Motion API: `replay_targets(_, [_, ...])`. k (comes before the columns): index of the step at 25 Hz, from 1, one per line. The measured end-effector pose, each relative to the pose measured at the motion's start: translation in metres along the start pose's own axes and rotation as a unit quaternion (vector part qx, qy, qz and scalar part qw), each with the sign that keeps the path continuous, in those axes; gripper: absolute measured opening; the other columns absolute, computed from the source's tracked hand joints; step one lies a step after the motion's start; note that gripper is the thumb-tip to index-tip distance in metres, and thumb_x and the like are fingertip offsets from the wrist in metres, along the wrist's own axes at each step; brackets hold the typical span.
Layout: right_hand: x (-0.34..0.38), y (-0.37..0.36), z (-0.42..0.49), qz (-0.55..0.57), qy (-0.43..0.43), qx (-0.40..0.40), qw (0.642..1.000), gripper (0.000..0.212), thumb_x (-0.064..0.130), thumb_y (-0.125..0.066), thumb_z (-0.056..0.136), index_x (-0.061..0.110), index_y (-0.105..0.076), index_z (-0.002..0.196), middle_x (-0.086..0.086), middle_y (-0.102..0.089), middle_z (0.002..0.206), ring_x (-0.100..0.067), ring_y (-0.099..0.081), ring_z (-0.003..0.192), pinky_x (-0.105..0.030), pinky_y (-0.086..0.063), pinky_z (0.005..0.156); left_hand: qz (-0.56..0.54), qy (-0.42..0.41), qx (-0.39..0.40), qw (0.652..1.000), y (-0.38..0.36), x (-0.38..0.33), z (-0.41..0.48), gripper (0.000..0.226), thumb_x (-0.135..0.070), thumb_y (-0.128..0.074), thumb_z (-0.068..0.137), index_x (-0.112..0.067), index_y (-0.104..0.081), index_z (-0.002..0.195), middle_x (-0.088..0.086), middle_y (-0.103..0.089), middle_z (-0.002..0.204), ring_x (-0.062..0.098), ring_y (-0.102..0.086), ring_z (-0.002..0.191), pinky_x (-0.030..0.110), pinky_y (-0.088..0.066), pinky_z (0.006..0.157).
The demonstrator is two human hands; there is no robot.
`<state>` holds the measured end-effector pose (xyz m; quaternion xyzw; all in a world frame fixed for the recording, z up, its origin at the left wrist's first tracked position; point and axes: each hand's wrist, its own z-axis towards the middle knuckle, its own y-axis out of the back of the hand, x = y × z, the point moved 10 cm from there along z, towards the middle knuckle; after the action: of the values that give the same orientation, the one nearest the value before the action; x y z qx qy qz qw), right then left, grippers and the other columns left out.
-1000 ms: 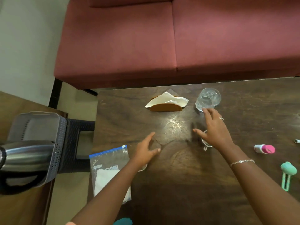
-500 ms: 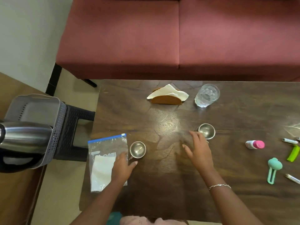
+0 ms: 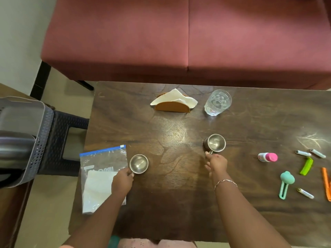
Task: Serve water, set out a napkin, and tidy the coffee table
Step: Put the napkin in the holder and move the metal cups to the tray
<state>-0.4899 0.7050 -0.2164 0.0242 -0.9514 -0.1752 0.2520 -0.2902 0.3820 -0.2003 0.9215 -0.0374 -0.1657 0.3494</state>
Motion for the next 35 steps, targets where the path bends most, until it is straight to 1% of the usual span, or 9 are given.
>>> replay_targets(2, [-0.003,-0.016,0.001,0.084,-0.047,0.033,0.995,0.009,0.007,-0.06,0.087,0.01,-0.055,0.095,-0.01,-0.053,0.097,-0.021,-0.055,0.087,-0.035,-0.05,0.082,-0.008,0.006,0.0,1.0,-0.001,0.0,0.003,0.016,-0.012,-0.054,0.09,-0.006,-0.066,0.099,0.019,-0.07,0.098,0.035,-0.063,0.094,0.037,-0.048,0.084])
replay_targets(4, [-0.003,-0.021,0.001,0.111,-0.063,0.041,0.991,0.024,0.007,-0.053,0.091,0.005,-0.055,0.115,-0.012,-0.053,0.105,-0.025,-0.056,0.1,-0.035,-0.049,0.087,-0.023,0.008,0.021,1.0,-0.007,0.002,0.006,0.011,-0.013,-0.058,0.087,-0.004,-0.066,0.089,0.019,-0.07,0.093,0.036,-0.063,0.091,0.041,-0.05,0.083])
replay_targets(6, [0.001,-0.019,0.003,0.098,-0.04,0.036,0.994,0.02,0.008,-0.048,0.094,0.002,-0.059,0.11,-0.011,-0.058,0.1,-0.018,-0.061,0.079,-0.022,-0.053,0.069,-0.048,0.01,0.037,0.998,-0.01,0.001,0.006,0.012,-0.014,-0.061,0.086,-0.006,-0.065,0.078,0.018,-0.07,0.087,0.034,-0.064,0.087,0.041,-0.051,0.081])
replay_targets(10, [0.01,-0.008,0.007,0.093,0.005,0.033,0.995,0.015,0.006,-0.047,0.094,0.002,-0.06,0.088,-0.002,-0.064,0.055,-0.003,-0.059,0.038,-0.012,-0.049,0.04,-0.199,0.042,0.059,0.977,-0.007,-0.009,-0.004,0.02,-0.011,-0.059,0.088,-0.014,-0.061,0.068,0.01,-0.066,0.075,0.021,-0.058,0.073,0.03,-0.047,0.069])
replay_targets(15, [0.033,-0.019,-0.017,0.113,0.065,0.085,0.988,0.024,0.001,-0.044,0.094,0.003,-0.056,0.073,-0.01,-0.055,0.075,-0.001,-0.06,0.039,-0.012,-0.051,0.044,-0.374,0.084,0.099,0.918,0.009,-0.023,-0.024,0.015,-0.005,-0.06,0.087,-0.008,-0.061,0.073,0.008,-0.062,0.073,0.015,-0.056,0.07,0.024,-0.048,0.069])
replay_targets(22, [0.054,-0.09,-0.108,0.091,0.124,0.193,0.969,0.022,-0.007,-0.044,0.091,0.002,-0.056,0.074,-0.007,-0.062,0.069,-0.003,-0.061,0.043,-0.012,-0.053,0.048,-0.471,0.084,0.101,0.872,0.064,-0.014,-0.022,0.009,-0.004,-0.062,0.085,-0.006,-0.064,0.076,0.004,-0.066,0.066,0.012,-0.06,0.064,0.022,-0.051,0.066])
replay_targets(25, [0.049,-0.143,-0.152,0.075,0.127,0.235,0.961,0.019,-0.007,-0.045,0.09,0.0,-0.057,0.077,-0.006,-0.064,0.065,-0.004,-0.062,0.044,-0.012,-0.053,0.048,-0.497,0.076,0.088,0.86,0.104,0.003,-0.007,0.01,-0.004,-0.064,0.084,-0.006,-0.064,0.075,-0.002,-0.066,0.051,0.006,-0.06,0.051,0.017,-0.051,0.056])
replay_targets(28, [0.037,-0.199,-0.193,0.06,0.139,0.267,0.952,0.017,-0.008,-0.044,0.09,-0.002,-0.057,0.08,-0.006,-0.067,0.061,-0.005,-0.064,0.047,-0.012,-0.052,0.048,-0.518,0.05,0.091,0.849,0.148,0.015,0.005,0.016,-0.003,-0.062,0.085,-0.004,-0.064,0.069,0.001,-0.061,0.052,0.012,-0.054,0.056,0.014,-0.048,0.049])
replay_targets(35, [0.013,-0.336,-0.292,0.01,0.172,0.325,0.93,0.018,-0.008,-0.046,0.089,-0.004,-0.059,0.077,-0.001,-0.066,0.048,-0.007,-0.064,0.046,-0.013,-0.054,0.051,-0.512,0.016,0.084,0.854,0.281,0.064,0.037,0.018,-0.006,-0.061,0.087,-0.007,-0.062,0.068,-0.001,-0.063,0.051,0.011,-0.052,0.059,0.013,-0.049,0.05])
